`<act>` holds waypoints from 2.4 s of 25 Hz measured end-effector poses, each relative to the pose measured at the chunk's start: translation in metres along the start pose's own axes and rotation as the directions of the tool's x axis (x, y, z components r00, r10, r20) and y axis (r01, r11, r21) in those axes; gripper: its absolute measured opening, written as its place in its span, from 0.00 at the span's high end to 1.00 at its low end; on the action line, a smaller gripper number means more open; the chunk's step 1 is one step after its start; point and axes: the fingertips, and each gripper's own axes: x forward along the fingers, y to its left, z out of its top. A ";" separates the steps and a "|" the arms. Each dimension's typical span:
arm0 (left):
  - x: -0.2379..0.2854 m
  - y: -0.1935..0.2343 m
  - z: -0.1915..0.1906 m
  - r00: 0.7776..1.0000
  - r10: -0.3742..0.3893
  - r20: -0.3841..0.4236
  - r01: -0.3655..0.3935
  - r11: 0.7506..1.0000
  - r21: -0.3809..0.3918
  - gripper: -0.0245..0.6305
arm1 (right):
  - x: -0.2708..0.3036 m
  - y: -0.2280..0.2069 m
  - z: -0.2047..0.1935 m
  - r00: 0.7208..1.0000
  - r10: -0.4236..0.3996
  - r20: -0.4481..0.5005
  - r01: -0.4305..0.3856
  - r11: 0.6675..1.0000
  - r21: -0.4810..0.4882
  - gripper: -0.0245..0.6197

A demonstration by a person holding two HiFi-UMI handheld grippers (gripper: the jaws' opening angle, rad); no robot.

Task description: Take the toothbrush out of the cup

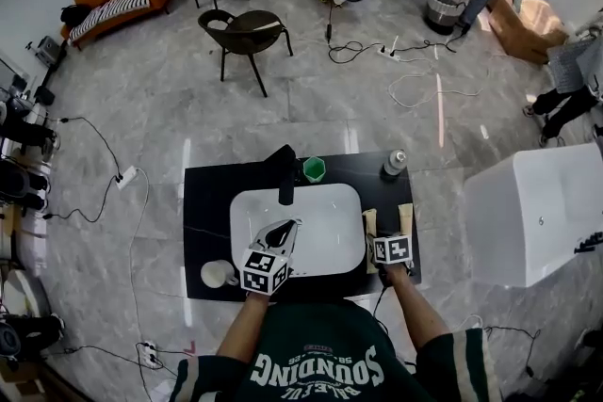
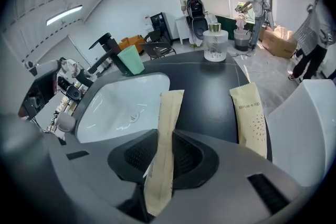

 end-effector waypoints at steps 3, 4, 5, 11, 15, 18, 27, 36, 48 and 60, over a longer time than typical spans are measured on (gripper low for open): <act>-0.003 0.003 0.002 1.000 0.004 0.003 -0.004 1.000 -0.001 0.94 | 0.003 -0.001 -0.001 1.000 -0.004 -0.010 0.004 1.000 0.008 0.80; -0.004 0.004 0.002 1.000 0.004 0.004 -0.004 1.000 -0.002 0.94 | 0.004 -0.001 -0.002 1.000 -0.004 -0.012 0.004 1.000 0.012 0.80; -0.004 0.004 0.002 1.000 0.004 0.005 -0.004 1.000 -0.002 0.94 | 0.005 -0.001 -0.002 1.000 -0.004 -0.013 0.004 1.000 0.014 0.79; -0.006 0.004 0.004 1.000 0.000 0.005 0.000 1.000 0.000 0.94 | 0.007 -0.002 -0.005 1.000 -0.007 -0.025 0.007 1.000 0.013 0.73; -0.006 0.003 0.001 1.000 -0.006 0.006 0.006 1.000 0.000 0.94 | 0.002 -0.004 -0.004 1.000 -0.015 -0.009 0.015 1.000 0.003 0.72; -0.006 0.000 0.002 1.000 -0.016 0.006 0.016 1.000 0.005 0.94 | -0.006 -0.004 -0.002 1.000 -0.015 0.008 0.015 1.000 -0.001 0.72; -0.006 -0.006 0.004 0.999 -0.043 0.009 0.043 0.999 0.016 0.94 | -0.021 0.000 0.005 0.999 -0.025 0.039 0.026 0.999 -0.029 0.71; -0.008 -0.003 0.009 0.999 -0.044 0.025 0.044 0.999 0.011 0.94 | -0.056 0.035 0.032 0.990 0.011 0.143 -0.013 1.000 0.012 0.79; -0.013 0.012 0.015 0.999 -0.021 0.049 0.021 1.000 0.002 0.94 | -0.087 0.153 0.110 0.914 0.232 0.333 -0.154 0.958 -0.243 0.87; -0.033 0.045 0.027 0.995 0.050 0.084 -0.050 0.999 -0.001 0.94 | -0.112 0.221 0.157 0.810 0.320 0.491 -0.123 0.912 -0.392 0.90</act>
